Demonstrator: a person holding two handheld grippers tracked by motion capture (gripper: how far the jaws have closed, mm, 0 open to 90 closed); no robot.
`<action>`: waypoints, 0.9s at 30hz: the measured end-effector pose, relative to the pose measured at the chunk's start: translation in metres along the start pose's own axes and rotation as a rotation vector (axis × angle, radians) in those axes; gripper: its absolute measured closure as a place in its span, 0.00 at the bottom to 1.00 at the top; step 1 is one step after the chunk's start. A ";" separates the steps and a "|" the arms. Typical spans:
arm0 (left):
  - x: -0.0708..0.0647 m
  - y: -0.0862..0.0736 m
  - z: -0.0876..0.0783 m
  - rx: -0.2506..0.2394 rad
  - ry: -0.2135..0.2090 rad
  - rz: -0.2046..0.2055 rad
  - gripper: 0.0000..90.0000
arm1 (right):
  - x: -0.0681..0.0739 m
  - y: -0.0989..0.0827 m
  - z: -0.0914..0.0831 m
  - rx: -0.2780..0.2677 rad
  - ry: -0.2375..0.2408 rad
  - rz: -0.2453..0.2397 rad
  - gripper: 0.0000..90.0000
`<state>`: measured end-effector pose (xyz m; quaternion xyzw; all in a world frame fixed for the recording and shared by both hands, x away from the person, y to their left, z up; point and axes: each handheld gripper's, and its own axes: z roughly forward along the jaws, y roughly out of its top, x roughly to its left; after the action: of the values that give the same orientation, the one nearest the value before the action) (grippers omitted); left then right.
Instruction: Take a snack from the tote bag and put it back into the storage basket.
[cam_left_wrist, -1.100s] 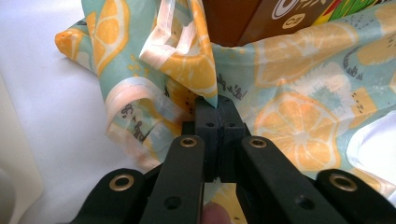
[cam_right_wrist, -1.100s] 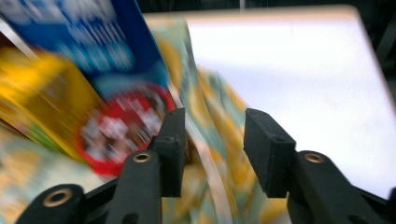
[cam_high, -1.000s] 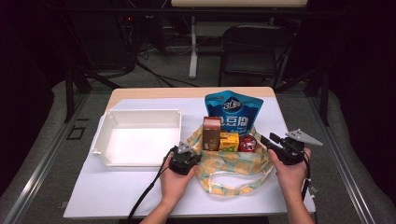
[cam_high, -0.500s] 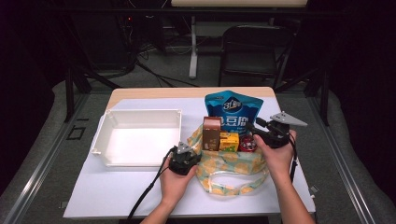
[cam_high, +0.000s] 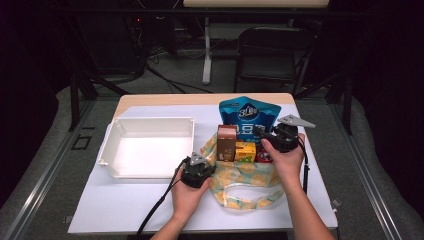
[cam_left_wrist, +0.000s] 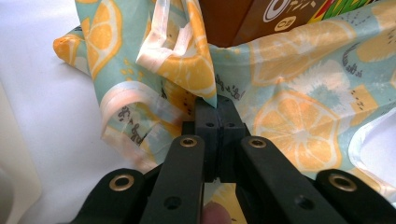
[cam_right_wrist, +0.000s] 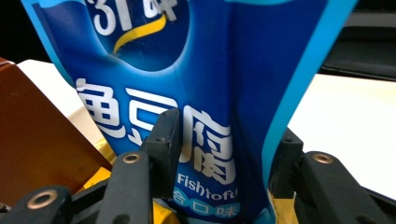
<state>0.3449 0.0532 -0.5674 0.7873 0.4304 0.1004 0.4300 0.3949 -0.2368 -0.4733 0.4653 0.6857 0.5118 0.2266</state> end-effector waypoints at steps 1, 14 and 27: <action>0.000 0.000 0.000 0.003 -0.002 0.001 1.00 | 0.001 0.000 0.000 -0.009 0.001 -0.002 0.60; 0.000 0.000 0.000 0.008 0.001 0.003 1.00 | 0.012 0.004 0.001 -0.018 0.015 0.004 0.99; 0.000 -0.001 -0.004 -0.044 0.012 0.008 1.00 | 0.023 0.041 -0.020 -0.090 0.055 -0.010 1.00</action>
<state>0.3418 0.0556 -0.5658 0.7789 0.4274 0.1161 0.4441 0.3849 -0.2251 -0.4249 0.4370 0.6704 0.5534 0.2312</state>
